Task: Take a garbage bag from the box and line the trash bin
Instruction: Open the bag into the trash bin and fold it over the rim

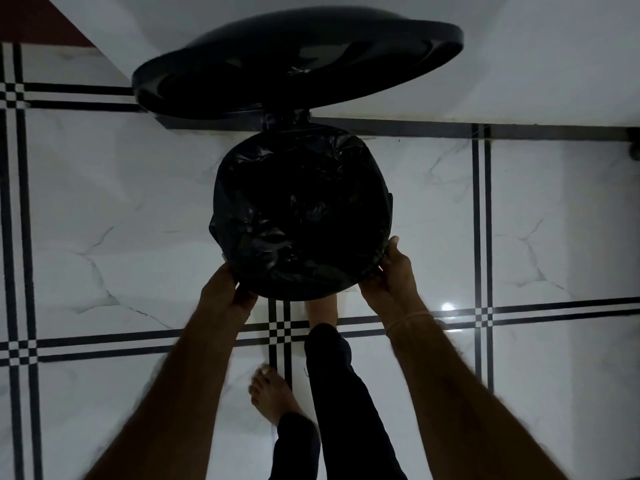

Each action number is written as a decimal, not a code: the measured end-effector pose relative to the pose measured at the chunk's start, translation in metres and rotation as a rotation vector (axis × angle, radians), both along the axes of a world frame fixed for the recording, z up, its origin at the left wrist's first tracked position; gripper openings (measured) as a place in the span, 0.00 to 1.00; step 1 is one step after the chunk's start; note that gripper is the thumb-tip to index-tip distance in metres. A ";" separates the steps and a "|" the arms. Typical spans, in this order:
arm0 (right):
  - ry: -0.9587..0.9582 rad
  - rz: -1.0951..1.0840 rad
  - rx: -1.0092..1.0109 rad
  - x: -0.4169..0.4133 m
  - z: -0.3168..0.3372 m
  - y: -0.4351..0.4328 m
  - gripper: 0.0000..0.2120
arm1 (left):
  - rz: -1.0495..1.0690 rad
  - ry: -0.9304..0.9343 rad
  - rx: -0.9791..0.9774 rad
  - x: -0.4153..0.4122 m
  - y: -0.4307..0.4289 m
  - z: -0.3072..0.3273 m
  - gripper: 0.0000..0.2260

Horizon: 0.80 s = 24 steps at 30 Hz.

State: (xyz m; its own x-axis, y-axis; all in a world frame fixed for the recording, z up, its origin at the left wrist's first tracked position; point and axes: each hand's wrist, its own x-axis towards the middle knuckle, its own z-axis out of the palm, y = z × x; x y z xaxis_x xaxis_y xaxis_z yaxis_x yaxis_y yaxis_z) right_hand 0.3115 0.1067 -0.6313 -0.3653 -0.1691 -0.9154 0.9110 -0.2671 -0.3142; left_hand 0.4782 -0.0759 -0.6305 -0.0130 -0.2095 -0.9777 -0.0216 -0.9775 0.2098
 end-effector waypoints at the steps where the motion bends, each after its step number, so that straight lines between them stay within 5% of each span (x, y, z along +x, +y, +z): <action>1: 0.005 0.001 0.005 0.000 0.000 0.000 0.22 | -0.018 -0.020 -0.018 0.001 0.000 -0.002 0.05; 7: -0.060 0.012 0.007 -0.006 0.007 0.016 0.22 | 0.098 0.176 -0.070 0.003 0.001 0.018 0.22; 15: -0.182 0.158 0.183 -0.028 0.016 -0.007 0.08 | 0.026 0.135 -0.033 0.005 -0.011 0.013 0.15; 19: -0.200 0.195 0.292 -0.036 0.011 -0.017 0.13 | -0.037 0.012 -0.090 -0.003 -0.014 0.008 0.18; 22: -0.178 0.170 0.346 -0.036 0.012 -0.016 0.12 | -0.100 -0.076 -0.190 -0.006 -0.011 0.012 0.08; 24: -0.150 0.109 0.338 -0.032 0.019 -0.008 0.09 | -0.123 -0.083 -0.229 -0.005 -0.009 0.016 0.10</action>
State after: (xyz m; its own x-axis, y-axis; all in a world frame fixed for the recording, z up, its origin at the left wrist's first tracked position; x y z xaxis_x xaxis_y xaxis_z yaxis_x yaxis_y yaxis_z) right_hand 0.2794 0.0984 -0.6119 -0.2191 0.1213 -0.9681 0.9710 -0.0703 -0.2286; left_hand 0.4732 -0.0847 -0.6148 0.0259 -0.4273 -0.9037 -0.1637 -0.8937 0.4178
